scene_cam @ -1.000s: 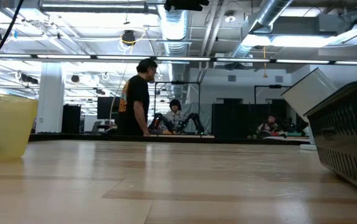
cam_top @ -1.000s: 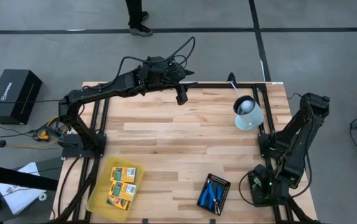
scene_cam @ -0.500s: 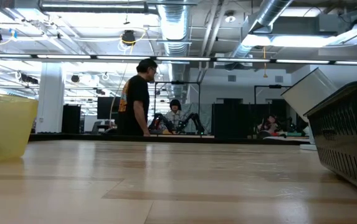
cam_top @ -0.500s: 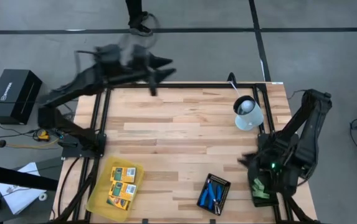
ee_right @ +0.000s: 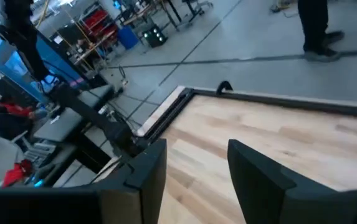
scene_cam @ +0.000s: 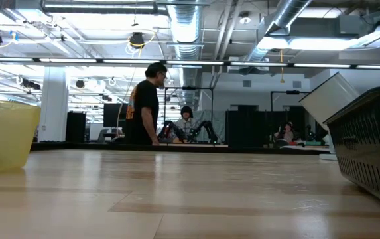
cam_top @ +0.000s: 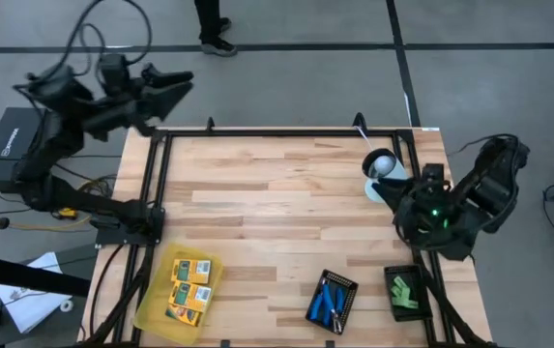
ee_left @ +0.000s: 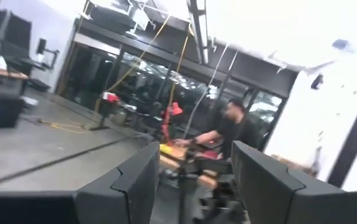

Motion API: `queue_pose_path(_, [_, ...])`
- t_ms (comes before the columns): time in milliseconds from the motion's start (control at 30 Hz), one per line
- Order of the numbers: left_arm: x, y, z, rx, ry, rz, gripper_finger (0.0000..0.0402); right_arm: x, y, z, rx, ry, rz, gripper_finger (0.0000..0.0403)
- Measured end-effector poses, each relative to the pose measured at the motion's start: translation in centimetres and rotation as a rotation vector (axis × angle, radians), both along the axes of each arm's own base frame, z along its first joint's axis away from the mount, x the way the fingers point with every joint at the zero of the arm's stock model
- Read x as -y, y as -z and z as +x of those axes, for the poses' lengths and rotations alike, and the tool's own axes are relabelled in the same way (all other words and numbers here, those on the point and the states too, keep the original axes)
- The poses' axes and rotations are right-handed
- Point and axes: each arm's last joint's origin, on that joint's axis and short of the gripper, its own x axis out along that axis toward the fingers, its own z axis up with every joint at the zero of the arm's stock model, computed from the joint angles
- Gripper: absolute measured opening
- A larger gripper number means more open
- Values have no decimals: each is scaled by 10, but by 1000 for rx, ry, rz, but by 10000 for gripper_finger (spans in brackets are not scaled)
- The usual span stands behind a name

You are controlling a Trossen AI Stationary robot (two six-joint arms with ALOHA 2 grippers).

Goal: Pick & Place School Supplies
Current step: Return to Home Position

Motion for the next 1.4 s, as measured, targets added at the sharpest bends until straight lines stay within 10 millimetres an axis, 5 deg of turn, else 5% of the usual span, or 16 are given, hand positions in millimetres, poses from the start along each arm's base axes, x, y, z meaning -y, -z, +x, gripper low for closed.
queue_pose_path(267, [22,-7,-42,24,305,225,192,5,-18,3,-61,-57,-44,154])
queue_pose_path(467, [26,-4,-63,-7,272,211,192,10,-35,-1,-110,-134,-131,154])
queue_pose_path(633, [30,0,-83,-33,244,218,192,1,-49,-3,-170,-201,-432,160])
queue_pose_path(800, [35,9,-106,-7,198,229,192,-3,-67,-26,-102,-358,-528,171])
queue_pose_path(933, [39,27,-129,21,141,231,192,14,-69,-54,-47,-414,-525,175])
queue_pose_path(1133, [47,72,-170,90,80,199,192,34,-10,-75,39,-353,-463,175])
queue_pose_path(1400, [40,162,-145,113,83,77,192,28,98,-79,200,-355,-156,178])
